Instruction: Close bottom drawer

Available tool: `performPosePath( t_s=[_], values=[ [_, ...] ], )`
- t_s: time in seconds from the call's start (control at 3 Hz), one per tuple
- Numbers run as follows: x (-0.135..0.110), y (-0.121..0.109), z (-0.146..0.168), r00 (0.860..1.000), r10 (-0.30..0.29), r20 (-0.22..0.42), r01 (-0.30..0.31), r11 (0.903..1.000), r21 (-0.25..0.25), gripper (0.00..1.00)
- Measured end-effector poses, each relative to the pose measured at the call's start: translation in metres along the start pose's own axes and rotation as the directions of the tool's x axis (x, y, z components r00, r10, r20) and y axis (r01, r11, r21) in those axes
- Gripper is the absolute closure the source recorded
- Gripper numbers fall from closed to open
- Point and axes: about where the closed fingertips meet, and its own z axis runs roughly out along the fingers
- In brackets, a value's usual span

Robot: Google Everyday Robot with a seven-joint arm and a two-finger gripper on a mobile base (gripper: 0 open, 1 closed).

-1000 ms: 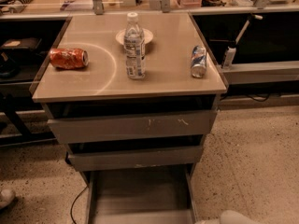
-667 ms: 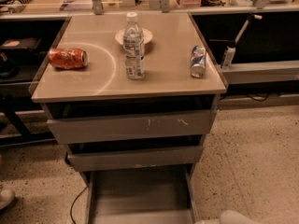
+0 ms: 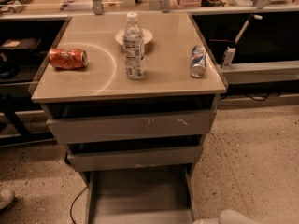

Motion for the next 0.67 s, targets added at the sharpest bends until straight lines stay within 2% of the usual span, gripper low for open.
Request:
performPosePath(
  t_s=[0.33,0.67],
  values=[
    [0.007,0.002,-0.006,1.0,0.01,-0.017,-0.01,0.9999,0.003,1.0],
    [0.048,0.005,-0.03,0.995,0.09,-0.044,-0.088,0.9953,0.039,1.0]
  ],
)
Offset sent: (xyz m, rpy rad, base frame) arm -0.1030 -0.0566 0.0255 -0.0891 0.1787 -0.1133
